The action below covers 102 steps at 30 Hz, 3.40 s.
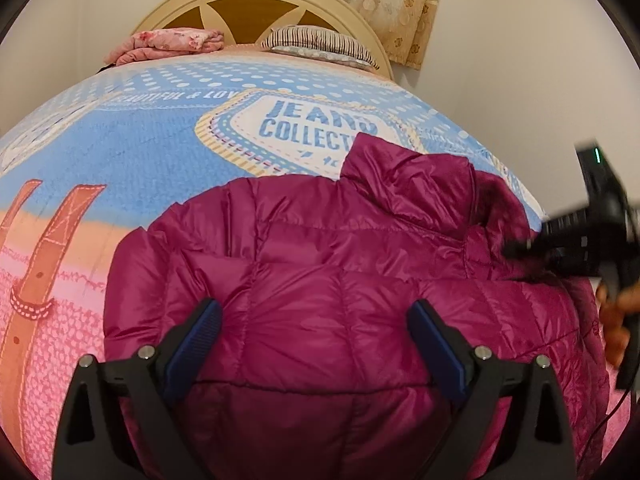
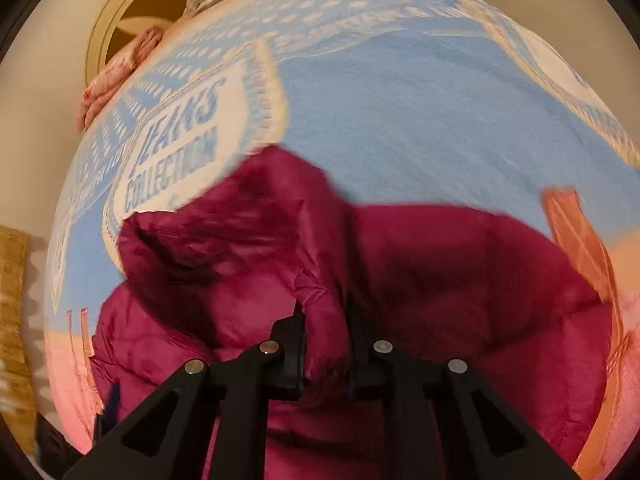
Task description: Fold large clothes
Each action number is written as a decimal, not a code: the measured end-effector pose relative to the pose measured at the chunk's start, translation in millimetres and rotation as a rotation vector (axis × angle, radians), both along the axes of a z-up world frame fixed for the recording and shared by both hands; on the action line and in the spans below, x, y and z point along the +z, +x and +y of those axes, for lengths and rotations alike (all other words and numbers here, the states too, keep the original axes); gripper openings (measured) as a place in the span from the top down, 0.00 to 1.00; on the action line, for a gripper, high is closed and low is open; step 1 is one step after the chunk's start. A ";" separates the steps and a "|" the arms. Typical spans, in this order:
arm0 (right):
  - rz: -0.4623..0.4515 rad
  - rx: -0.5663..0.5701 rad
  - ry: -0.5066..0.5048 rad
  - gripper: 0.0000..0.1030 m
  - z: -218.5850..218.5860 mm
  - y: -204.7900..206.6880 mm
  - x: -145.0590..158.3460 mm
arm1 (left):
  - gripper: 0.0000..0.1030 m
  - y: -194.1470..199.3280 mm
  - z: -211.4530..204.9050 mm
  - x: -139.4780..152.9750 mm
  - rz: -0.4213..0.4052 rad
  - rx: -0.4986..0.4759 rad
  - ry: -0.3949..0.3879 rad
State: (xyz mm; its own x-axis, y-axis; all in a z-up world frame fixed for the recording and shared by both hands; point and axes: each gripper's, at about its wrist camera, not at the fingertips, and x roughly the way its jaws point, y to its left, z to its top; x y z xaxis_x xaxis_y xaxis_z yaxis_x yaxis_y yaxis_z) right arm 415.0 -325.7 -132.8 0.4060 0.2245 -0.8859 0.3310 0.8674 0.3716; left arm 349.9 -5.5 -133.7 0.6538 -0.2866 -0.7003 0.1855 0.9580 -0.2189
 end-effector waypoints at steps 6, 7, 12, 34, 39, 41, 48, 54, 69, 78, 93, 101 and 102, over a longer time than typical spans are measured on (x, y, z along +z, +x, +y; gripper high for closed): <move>-0.346 0.008 0.064 0.89 -11.3 -39.8 -24.1 | 0.05 -7.3 -8.4 20.5 -0.027 -0.023 0.021; -0.362 0.007 0.060 0.89 -11.1 -42.8 -24.0 | 0.05 -8.9 -13.7 28.4 -0.043 -0.040 0.017; -0.372 0.005 0.078 0.88 -13.4 -44.3 -24.1 | 0.00 10.5 -83.1 73.8 -0.121 -0.150 0.105; -0.389 0.003 0.124 0.87 -15.8 -39.0 -31.2 | 0.75 37.7 -7.5 -7.1 0.146 0.231 -0.118; -0.387 0.002 0.130 0.87 -16.2 -38.1 -31.5 | 0.75 38.1 -19.4 -10.5 0.075 0.250 -0.088; -0.374 0.006 0.152 0.85 -17.7 -36.2 -31.6 | 0.75 37.8 -19.0 -11.2 0.075 0.250 -0.104; -0.227 0.047 0.211 0.82 -43.3 -55.6 -12.4 | 0.74 36.7 -15.2 -11.3 0.070 0.245 -0.131; -0.334 -0.111 -0.013 0.80 -47.4 -44.6 53.9 | 0.74 36.0 -14.4 -11.6 0.066 0.244 -0.145; -0.298 0.166 -0.208 0.80 31.1 -9.4 -12.0 | 0.72 35.3 -10.8 -12.0 0.066 0.225 -0.179; -0.355 0.157 -0.227 0.80 30.0 -16.7 -16.0 | 0.42 -6.1 2.4 51.3 -0.041 0.237 -0.132; -0.381 0.152 -0.174 0.80 28.1 -20.0 -12.1 | 0.25 74.1 -54.5 -6.1 0.108 0.237 0.192; -0.393 0.111 -0.114 0.80 17.0 -22.9 -9.9 | 0.15 78.7 -59.3 -11.0 0.096 0.248 0.240; -0.410 0.079 -0.102 0.80 11.4 -28.3 -7.7 | 0.15 77.7 -59.0 -11.7 0.097 0.247 0.239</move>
